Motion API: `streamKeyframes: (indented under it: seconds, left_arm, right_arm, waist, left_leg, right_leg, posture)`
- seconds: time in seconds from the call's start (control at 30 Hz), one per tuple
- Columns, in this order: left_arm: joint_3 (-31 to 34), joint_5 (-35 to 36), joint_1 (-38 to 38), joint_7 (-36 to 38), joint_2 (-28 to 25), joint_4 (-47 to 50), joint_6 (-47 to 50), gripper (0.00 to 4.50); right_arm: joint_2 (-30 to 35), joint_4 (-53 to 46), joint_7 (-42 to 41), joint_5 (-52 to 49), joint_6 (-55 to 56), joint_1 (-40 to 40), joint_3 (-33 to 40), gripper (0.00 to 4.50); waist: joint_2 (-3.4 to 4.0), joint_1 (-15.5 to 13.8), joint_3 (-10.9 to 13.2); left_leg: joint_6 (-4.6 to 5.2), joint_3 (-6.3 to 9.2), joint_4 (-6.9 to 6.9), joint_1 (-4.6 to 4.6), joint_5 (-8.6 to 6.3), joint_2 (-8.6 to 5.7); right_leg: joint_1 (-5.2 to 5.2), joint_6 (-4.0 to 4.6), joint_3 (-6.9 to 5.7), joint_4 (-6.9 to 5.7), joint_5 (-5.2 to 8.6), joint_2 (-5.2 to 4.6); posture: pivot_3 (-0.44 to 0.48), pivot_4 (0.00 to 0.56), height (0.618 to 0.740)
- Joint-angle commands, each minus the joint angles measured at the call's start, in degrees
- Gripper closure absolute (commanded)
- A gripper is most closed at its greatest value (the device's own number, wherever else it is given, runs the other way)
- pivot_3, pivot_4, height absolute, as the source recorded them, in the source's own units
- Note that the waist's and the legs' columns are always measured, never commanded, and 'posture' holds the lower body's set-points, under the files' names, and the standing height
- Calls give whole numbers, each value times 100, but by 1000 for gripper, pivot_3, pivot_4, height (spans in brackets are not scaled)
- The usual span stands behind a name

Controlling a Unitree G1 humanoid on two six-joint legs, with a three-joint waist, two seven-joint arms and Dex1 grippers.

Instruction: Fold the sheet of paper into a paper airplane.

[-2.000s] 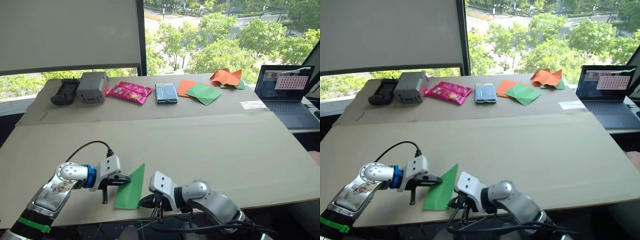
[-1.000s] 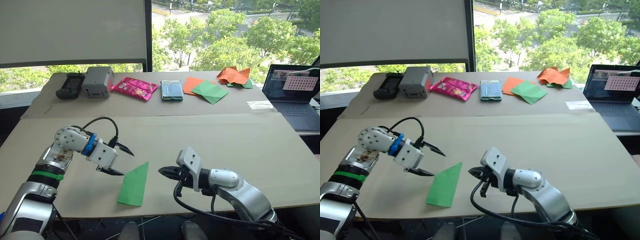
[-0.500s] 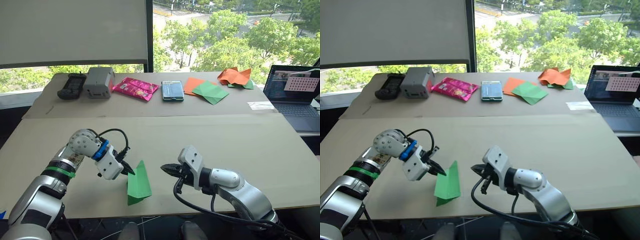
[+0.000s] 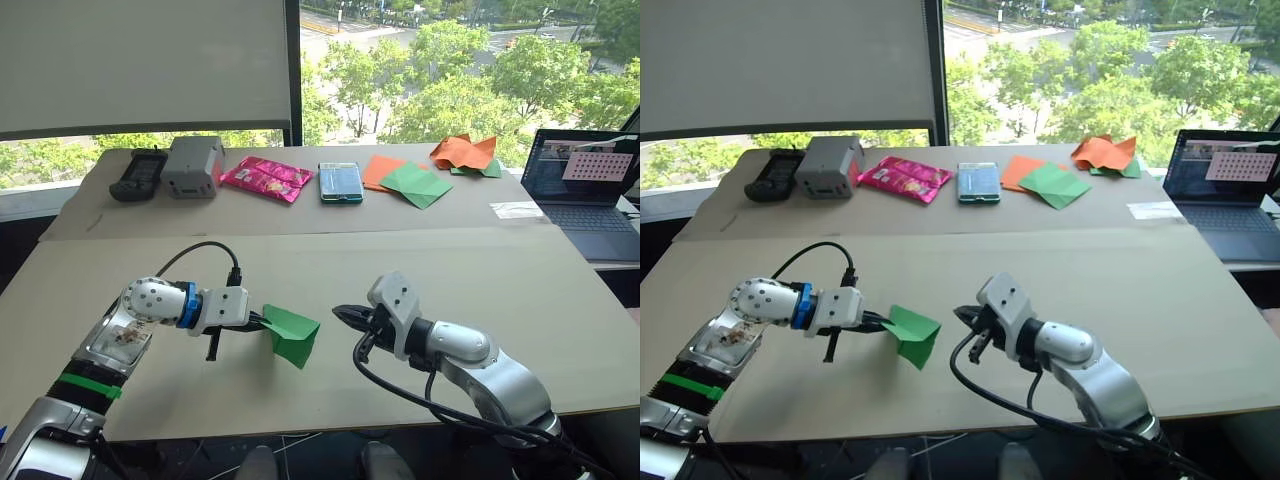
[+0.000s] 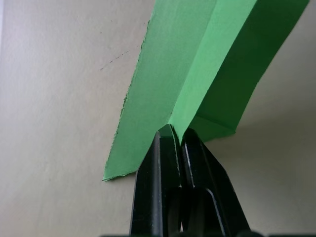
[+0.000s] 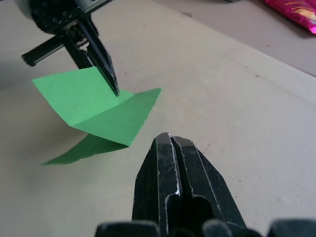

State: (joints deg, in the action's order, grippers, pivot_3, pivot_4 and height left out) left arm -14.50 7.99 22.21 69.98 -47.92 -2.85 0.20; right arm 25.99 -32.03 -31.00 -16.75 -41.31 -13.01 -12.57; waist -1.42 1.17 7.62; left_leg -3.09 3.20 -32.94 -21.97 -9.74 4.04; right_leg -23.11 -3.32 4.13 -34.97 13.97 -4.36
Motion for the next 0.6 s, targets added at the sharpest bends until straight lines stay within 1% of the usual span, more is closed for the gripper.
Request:
streamKeyframes:
  seconds: [0.03,0.1,0.13,0.2,0.3,0.37,0.47,0.5,0.53,0.6]
  left_arm:
    - [319,-25,-190,-558,-188,1064,1683,4462]
    - [322,-191,-288,-910,-206,1442,2593,4462]
    - [263,-301,-280,-1104,-158,1616,3043,4462]
    - [73,-450,-244,-1272,-120,1863,3576,4462]
    - [-178,-526,-212,-1280,-54,2037,3736,4462]
    - [-395,-671,-197,-1290,-8,1926,3607,4462]
    - [-611,-882,-222,-1329,93,1525,3126,4462]
    - [-585,-849,-220,-1312,145,1433,3031,4057]
    - [-533,-805,-221,-1265,158,1397,2921,3912]
    - [-355,-694,-216,-1209,154,1391,2805,3323]
  right_arm:
    - [26,-92,32,59,163,-129,118,4500]
    - [98,-92,-39,128,233,-166,48,4500]
    - [145,-75,-95,213,314,-180,-69,4500]
    - [180,-13,-164,326,412,-206,-237,4500]
    - [160,52,-210,357,449,-254,-301,4500]
    - [140,75,-220,360,469,-257,-318,4500]
    - [100,143,-216,399,500,-257,-374,4500]
    - [87,179,-212,437,540,-252,-393,4500]
    - [71,213,-204,477,590,-249,-404,4208]
    - [59,244,-226,511,670,-246,-435,3601]
  waist:
    - [-1,-25,2]
    - [3,-30,5]
    - [3,-27,6]
    - [3,-19,7]
    - [4,-13,6]
    - [4,-22,6]
    - [13,-48,1]
    - [17,-51,-1]
    - [19,-53,-2]
    - [17,-46,-1]
  left_leg:
    - [-3,4,2,3,-2,0]
    - [-43,3,5,11,-27,0]
    - [-44,3,4,11,-27,-1]
    - [-44,3,0,4,-27,-2]
    - [-42,3,-1,3,-26,-2]
    - [-38,2,-1,-3,-23,-3]
    - [-37,2,-1,-3,-23,-3]
    - [-37,1,-1,-2,-23,-5]
    - [-38,1,-1,-2,-23,-5]
    - [-41,2,-1,-2,-25,-5]
  right_leg:
    - [-13,2,-4,2,1,1]
    - [-14,6,-5,10,4,-1]
    - [-12,6,-5,18,5,-3]
    - [-12,6,-5,31,5,-4]
    - [-7,5,-5,54,5,-3]
    - [-6,5,-5,58,4,-3]
    - [-2,5,-5,60,4,-2]
    - [0,5,-5,62,4,-3]
    - [1,5,-5,65,4,-4]
    - [0,5,-5,68,5,-3]
  posture:
    - [0,150,718]
    - [0,150,718]
    - [0,150,718]
    - [0,150,718]
    - [0,150,718]
    - [0,150,718]
    - [0,150,718]
    - [0,150,718]
    - [0,150,718]
    - [0,150,718]
